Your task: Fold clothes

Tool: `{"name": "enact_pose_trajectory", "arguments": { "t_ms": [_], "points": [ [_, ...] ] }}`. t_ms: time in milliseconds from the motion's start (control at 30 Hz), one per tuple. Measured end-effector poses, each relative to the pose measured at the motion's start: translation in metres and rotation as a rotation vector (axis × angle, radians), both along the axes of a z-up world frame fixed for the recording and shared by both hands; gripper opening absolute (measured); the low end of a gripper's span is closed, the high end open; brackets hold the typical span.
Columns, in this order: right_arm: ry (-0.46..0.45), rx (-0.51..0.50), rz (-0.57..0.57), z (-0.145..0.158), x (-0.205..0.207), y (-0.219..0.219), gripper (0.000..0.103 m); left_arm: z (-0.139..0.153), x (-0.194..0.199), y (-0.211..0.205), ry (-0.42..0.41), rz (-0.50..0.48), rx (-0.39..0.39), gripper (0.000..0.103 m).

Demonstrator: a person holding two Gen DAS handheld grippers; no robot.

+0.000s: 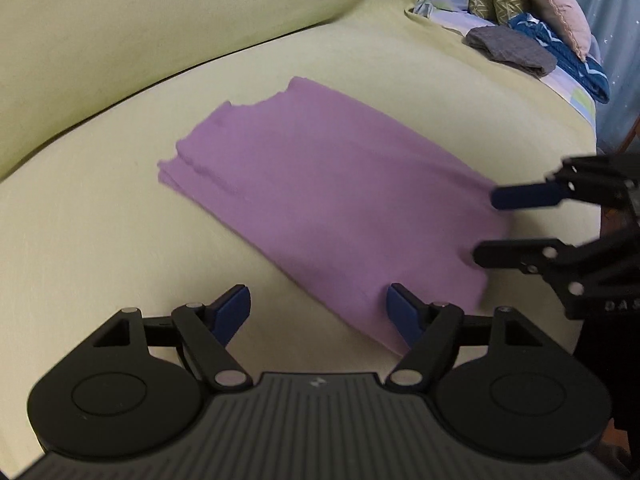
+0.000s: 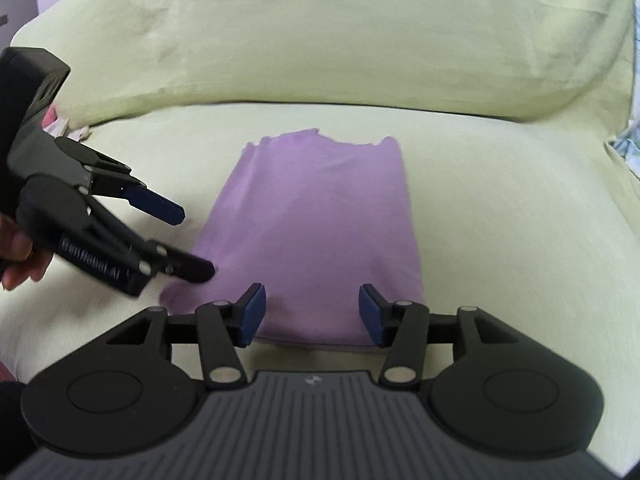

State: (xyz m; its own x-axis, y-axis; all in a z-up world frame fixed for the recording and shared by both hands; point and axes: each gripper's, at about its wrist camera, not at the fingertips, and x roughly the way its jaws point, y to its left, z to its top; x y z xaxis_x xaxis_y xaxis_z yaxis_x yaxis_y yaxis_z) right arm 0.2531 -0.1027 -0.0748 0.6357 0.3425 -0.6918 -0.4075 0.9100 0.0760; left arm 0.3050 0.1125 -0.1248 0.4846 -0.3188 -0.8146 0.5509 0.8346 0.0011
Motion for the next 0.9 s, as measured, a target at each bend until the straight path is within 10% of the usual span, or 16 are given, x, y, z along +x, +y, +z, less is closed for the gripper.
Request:
{"name": "enact_pose_trajectory", "arguments": {
  "t_ms": [467, 900],
  "points": [
    [0.033, -0.053, -0.034, -0.012, 0.003, -0.023, 0.053, 0.012, -0.028, -0.008, 0.009, -0.033, -0.007, 0.076],
    [0.057, 0.014, -0.055, -0.011, 0.006, -0.032, 0.058, 0.001, -0.026, -0.001, 0.115, 0.151, -0.089, 0.078]
  ]
}}
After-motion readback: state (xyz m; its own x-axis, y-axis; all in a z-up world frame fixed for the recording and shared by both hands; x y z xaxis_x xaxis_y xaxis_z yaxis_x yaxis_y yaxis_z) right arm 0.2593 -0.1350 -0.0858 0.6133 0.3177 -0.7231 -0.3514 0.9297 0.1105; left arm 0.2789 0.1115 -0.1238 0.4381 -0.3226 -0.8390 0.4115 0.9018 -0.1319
